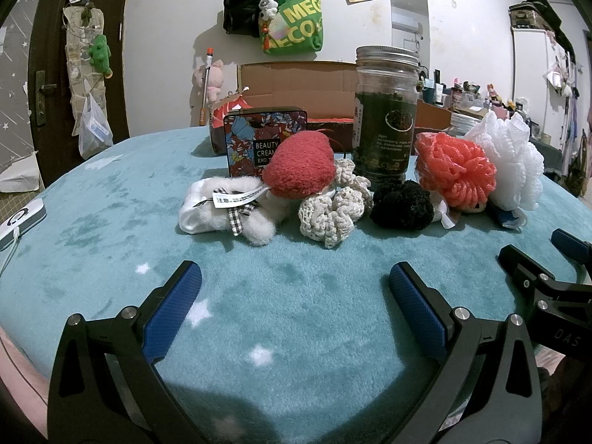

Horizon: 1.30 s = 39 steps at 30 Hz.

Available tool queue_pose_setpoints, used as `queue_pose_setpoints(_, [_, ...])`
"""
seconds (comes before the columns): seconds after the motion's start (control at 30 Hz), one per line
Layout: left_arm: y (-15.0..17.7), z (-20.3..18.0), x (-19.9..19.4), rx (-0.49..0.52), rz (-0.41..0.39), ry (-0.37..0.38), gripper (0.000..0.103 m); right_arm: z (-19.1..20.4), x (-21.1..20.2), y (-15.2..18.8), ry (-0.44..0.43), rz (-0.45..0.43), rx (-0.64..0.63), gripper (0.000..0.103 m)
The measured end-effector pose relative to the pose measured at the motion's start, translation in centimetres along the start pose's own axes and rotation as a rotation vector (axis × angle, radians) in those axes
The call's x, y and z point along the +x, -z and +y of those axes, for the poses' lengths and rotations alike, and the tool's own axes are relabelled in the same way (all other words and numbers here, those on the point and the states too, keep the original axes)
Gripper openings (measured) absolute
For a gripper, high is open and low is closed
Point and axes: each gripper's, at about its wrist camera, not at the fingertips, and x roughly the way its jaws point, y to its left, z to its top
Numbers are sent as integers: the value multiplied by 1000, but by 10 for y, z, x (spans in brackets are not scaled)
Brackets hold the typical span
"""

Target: Organize soft objects

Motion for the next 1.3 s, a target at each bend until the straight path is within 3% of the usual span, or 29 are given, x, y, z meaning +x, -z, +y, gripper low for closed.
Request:
queue_pose_setpoints(0.3, [-9,-1,-1,0,17,12,103,2,-2,-1,1,2,-21,103])
queue_pose_setpoints(0.6, [-36,-5,-16,25,-38,50,103,-8,-16,-30,-24,-78,-6,103])
queue_pose_setpoints(0.87, [-61,2,-10,29,-41,73,103,-18,-11,-53,-56,-84,-1,103])
queue_pose_setpoints(1.1, [-86,9,3,45,-23,77,103,-28,2,-75,-134,-59,28,103])
queue_pose_setpoints(1.3, [-95,13,24,54,47,94,99,-37,21,-82,-219,-4,56,103])
